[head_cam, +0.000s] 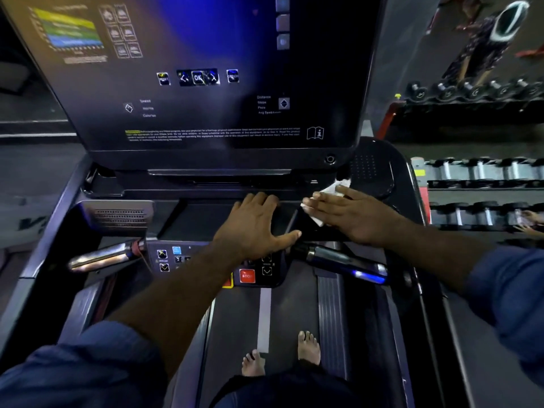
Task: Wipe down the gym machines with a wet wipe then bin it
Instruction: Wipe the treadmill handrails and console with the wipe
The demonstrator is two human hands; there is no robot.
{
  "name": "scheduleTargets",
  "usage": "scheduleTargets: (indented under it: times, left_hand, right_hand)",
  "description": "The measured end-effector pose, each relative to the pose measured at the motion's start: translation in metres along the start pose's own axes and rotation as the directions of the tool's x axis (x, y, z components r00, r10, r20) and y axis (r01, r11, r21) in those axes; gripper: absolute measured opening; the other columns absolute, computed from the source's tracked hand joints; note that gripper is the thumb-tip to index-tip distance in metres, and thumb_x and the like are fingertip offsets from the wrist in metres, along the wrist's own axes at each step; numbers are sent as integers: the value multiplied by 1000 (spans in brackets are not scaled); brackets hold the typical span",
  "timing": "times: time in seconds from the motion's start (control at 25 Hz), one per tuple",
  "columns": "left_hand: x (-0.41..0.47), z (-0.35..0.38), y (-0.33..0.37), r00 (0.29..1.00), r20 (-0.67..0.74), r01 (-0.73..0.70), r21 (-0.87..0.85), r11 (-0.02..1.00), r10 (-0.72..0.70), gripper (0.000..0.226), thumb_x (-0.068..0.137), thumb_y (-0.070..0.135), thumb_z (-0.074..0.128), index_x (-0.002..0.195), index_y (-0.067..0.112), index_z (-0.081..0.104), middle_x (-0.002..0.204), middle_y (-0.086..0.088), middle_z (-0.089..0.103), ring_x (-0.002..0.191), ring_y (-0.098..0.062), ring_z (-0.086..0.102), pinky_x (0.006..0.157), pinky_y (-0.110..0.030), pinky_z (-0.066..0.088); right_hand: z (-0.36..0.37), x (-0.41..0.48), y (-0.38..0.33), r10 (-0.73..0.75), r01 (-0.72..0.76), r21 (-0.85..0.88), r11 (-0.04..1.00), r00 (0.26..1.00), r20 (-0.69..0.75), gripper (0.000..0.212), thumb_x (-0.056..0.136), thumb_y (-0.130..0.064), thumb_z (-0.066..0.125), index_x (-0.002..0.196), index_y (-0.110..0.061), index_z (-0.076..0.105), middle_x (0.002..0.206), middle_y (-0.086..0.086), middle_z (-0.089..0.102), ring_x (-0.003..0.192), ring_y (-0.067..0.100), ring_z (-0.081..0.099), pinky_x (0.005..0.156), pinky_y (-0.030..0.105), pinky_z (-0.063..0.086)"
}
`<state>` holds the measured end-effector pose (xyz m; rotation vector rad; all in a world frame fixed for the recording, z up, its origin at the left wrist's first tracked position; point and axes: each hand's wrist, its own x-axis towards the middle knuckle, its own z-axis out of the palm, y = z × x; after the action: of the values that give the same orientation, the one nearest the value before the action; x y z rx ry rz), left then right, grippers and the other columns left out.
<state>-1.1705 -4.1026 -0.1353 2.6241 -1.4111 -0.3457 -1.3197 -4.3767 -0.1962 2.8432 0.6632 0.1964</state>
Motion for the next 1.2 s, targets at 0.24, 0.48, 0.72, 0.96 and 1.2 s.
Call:
scheduleTargets:
  times: [0.24, 0.48, 0.72, 0.96, 1.2]
  left_hand:
    - [-1, 1, -2, 1000, 15, 10, -34, 999, -9, 70, 88, 79, 39, 132, 26, 50, 127, 1, 54, 118, -20, 47, 104, -45, 41]
    - [0, 5, -3, 998, -20, 52, -185, 981, -57, 48, 99, 54, 25, 115, 21, 56, 115, -2, 57, 105, -22, 48, 96, -51, 44]
    - [3, 11, -7, 998, -21, 58, -156, 986, -62, 47, 101, 49, 20, 110, 21, 56, 112, 1, 56, 98, -18, 44, 91, -48, 44]
    - [-1, 4, -5, 998, -45, 25, -207, 978, -35, 41, 101, 47, 26, 110, 20, 56, 108, 0, 56, 96, -18, 45, 88, -46, 43]
    - [-1, 0, -3, 999, -46, -6, -195, 981, -3, 42, 101, 48, 28, 112, 19, 56, 112, -2, 55, 99, -18, 44, 87, -43, 42]
  right_hand:
    - [21, -9, -3, -380, 377, 55, 925, 922, 69, 42, 108, -24, 41, 145, -19, 59, 167, -7, 33, 159, 12, 14, 129, 41, 18]
    - [6, 10, -34, 60, -15, 262, 965, 984, -166, 55, 105, -2, 32, 159, -9, 38, 168, 5, 33, 154, 19, 33, 127, 39, 22]
    - [-5, 50, -50, 356, -121, 551, 826, 869, -343, 29, 106, -7, 54, 127, -7, 73, 133, 10, 70, 117, 24, 70, 96, 38, 60]
    - [-23, 55, -64, 690, -429, 886, 177, 696, 199, 11, 81, -5, 86, 80, -11, 77, 87, -3, 75, 77, 12, 71, 73, 22, 56]
    - [-30, 62, -65, 748, -430, 895, -118, 555, 365, 18, 81, 2, 85, 79, -14, 76, 89, -3, 80, 85, 5, 74, 82, 20, 58]
